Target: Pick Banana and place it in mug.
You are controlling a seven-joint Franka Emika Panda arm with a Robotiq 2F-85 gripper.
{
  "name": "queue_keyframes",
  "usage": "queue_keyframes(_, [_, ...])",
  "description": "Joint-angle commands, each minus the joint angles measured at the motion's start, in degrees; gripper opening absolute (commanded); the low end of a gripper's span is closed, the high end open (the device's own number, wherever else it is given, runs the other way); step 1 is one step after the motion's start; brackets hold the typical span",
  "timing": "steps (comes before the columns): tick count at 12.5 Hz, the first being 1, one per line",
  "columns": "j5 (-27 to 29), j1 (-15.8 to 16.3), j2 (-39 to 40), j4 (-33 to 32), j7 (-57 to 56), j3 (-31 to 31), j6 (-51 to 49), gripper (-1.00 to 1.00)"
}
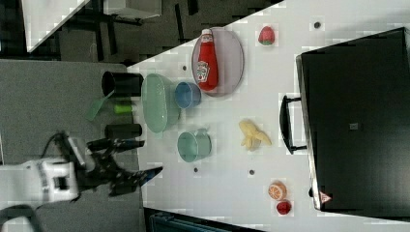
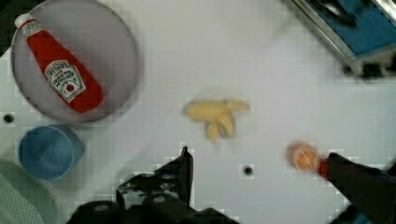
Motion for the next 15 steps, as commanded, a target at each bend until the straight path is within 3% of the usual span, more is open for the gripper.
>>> queue_keyframes(1, [0.1,0.0,8.1,-9.1,-16.1,0.3,8.5,1.00])
queue_keyframes(9, [0.1,0.0,25.4,-16.6,-36.6,0.2,32.4,1.00])
queue_keyframes(15, [0.1,-0.3,36.4,-17.2,-38.2,0.1,43.9,1.00])
